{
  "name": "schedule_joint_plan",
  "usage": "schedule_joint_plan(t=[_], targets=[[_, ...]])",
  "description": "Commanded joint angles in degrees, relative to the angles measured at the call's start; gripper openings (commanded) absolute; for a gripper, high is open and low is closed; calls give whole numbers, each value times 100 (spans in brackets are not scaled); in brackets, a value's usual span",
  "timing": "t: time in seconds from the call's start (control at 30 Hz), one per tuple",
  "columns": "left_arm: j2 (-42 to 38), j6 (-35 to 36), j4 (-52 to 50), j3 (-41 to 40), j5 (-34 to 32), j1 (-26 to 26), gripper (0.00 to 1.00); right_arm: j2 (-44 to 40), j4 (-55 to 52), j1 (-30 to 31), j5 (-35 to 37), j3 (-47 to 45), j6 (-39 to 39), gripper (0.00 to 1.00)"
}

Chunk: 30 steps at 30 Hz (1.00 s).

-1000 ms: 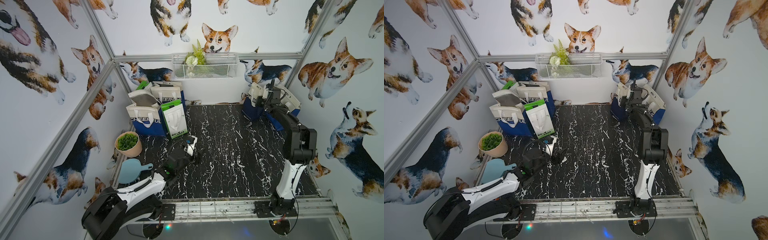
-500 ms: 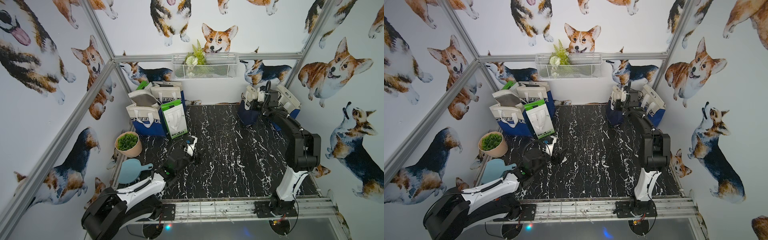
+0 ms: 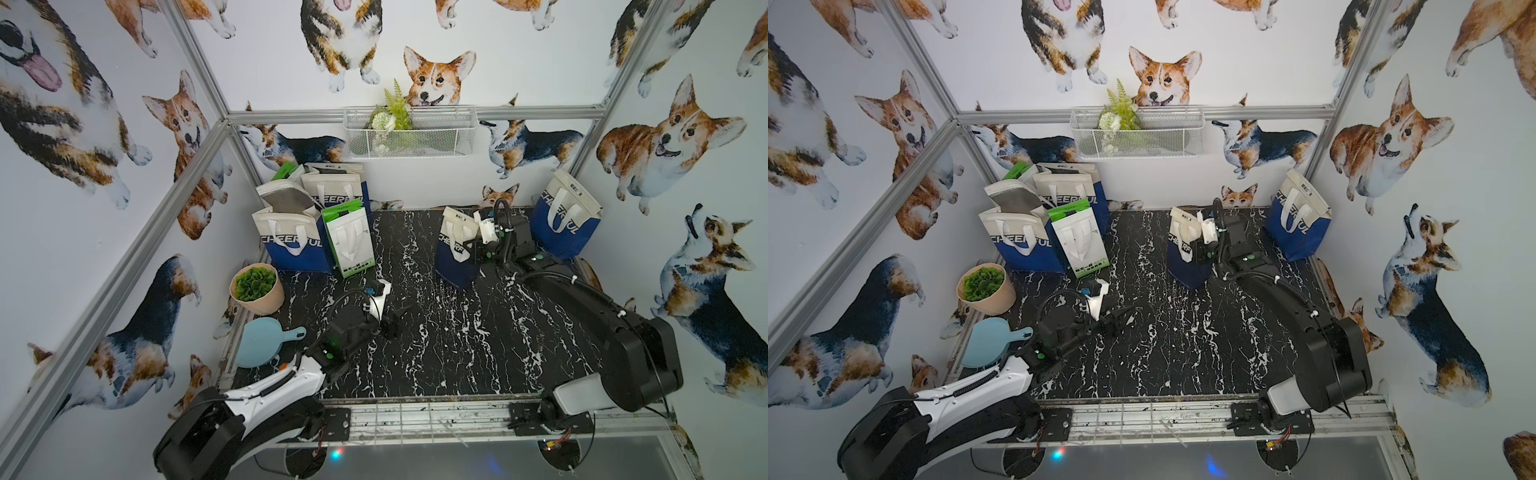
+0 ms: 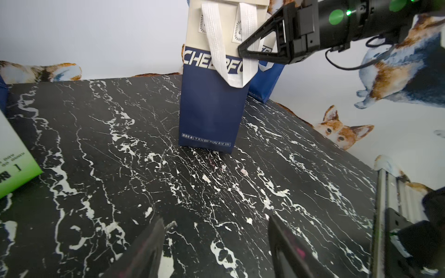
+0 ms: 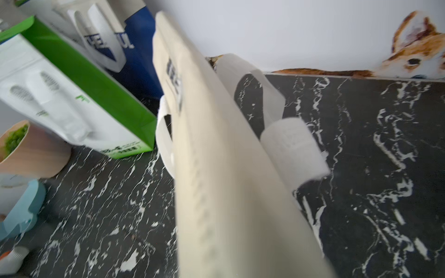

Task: Open the takeout bag
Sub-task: Move the takeout bag to the center of the board.

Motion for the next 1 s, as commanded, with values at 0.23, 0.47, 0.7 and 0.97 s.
schedule_joint_plan(t=[0.23,0.47,0.7,0.97], targets=[[-748,-629,369,-571,216,-193,70,-1904,-313,909,-554,-1215,-337,0],[-904,-479,260,-438,349,-423,70,-1922,-365,904,-842,-1304,-672,0],[-710,-405,279,-298,576,-510,70,-1411,-290,904,-1096,-1305,-776,0],[-605,-268,281,-261,471,-534,72,-1835,-189,904,-1108,-1567,-975,0]])
